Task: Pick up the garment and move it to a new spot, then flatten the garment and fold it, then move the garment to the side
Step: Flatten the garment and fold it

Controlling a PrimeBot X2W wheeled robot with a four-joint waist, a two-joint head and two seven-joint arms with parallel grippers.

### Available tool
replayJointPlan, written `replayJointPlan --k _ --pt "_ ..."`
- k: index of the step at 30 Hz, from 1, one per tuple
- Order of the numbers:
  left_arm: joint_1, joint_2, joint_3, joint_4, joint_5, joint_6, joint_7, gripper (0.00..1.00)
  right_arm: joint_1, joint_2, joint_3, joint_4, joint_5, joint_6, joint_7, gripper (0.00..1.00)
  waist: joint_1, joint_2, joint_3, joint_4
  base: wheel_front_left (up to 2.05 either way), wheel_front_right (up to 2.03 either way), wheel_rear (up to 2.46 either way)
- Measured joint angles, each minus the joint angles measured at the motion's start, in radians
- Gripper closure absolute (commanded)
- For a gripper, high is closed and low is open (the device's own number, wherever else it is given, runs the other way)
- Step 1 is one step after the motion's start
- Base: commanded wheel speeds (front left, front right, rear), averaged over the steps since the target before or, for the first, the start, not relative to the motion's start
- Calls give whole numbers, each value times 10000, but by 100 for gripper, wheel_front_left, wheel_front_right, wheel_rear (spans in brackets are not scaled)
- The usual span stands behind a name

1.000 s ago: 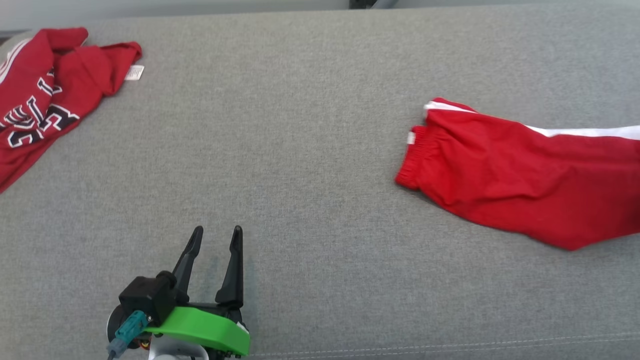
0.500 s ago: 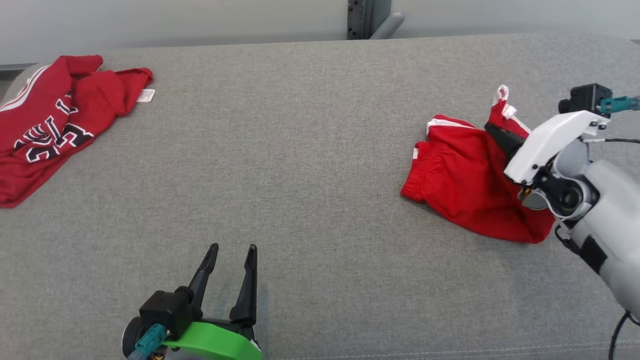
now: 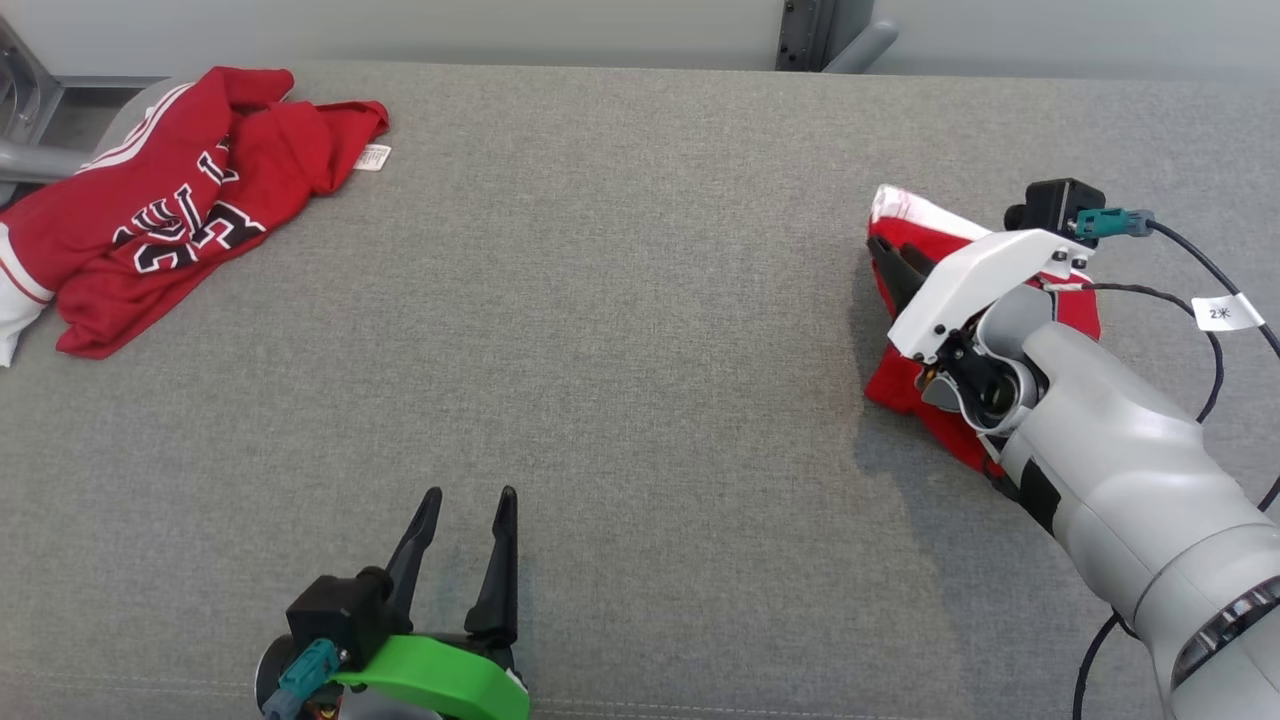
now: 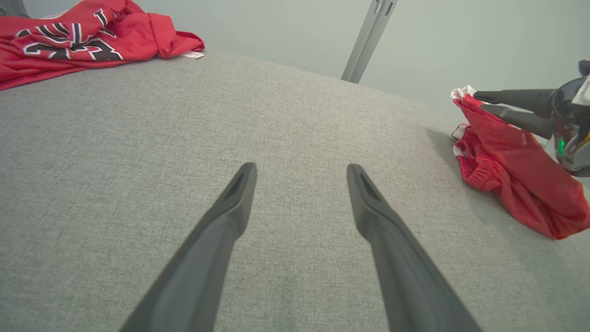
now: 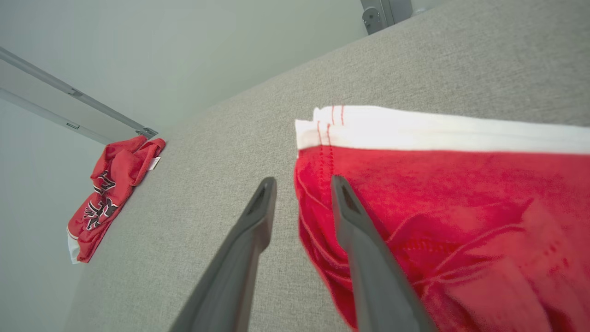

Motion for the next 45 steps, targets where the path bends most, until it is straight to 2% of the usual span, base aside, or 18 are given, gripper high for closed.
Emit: replayJointPlan --k 3,6,11,13,16,17,19,20,23,24,26,32,38,45 --pt "147 13 167 12 -44 -10 -2 0 58 -180 157 -594 -263 0 -431 0 0 0 -45 -101 0 0 0" --pt "373 42 399 -42 -113 25 -2 0 401 -621 316 -1668 -479 0 -853 0 0 0 -128 -308 0 0 0" --pt "926 86 853 -276 -146 88 -15 0 1187 -2094 520 -3246 -1647 2 -1891 0 0 0 -325 -791 0 0 0" --pt "1156 81 1014 -399 -140 132 -13 0 1527 -2665 286 -3306 -2426 0 -2125 0 0 0 -425 -1016 0 0 0" --pt "1495 27 1350 -587 -6 153 -13 0 2318 -2991 -520 -3365 -3350 0 -2196 0 0 0 -607 -1355 0 0 0" --pt "1594 -19 1475 -690 92 153 -15 0 2609 -3058 -957 -3499 -3862 2 -2199 15 0 0 -675 -1464 0 0 0" --pt "1737 -113 1743 -894 316 148 -13 0 3237 -3097 -1912 -3923 -4523 0 -2224 51 0 0 -811 -1671 0 0 0" --pt "1788 -132 1862 -980 543 125 -13 0 3650 -3087 -2330 -4096 -4953 0 -2222 56 0 0 -878 -1762 0 0 0" --pt "1918 -247 2215 -1168 924 15 -15 0 4894 -2892 -3601 -4485 -6274 0 -2222 92 0 1 -1094 -1968 0 0 0" --pt "1918 -247 2215 -1168 924 15 -15 0 4894 -2892 -3601 -4485 -6274 0 -2222 100 0 1 -1094 -1968 0 0 0" --pt "1959 -345 2401 -1256 1204 -84 -15 0 5520 -2510 -4353 -4830 -6738 0 -2222 100 0 0 -1214 -2050 0 0 0" --pt "1983 -483 2757 -1246 1515 -441 -15 0 6274 -1806 -5313 -5218 -7906 6 -2222 100 0 0 -1163 -2002 0 0 0" --pt "1599 -571 2876 -1181 1891 -585 -15 0 5328 -1620 -5156 -5212 -8251 6 -2222 100 0 0 -609 -1765 0 0 0" --pt "935 -863 2801 -976 2232 -828 -15 0 4029 -1655 -4732 -3935 -8330 6 -2222 100 0 0 201 -1170 0 0 0"
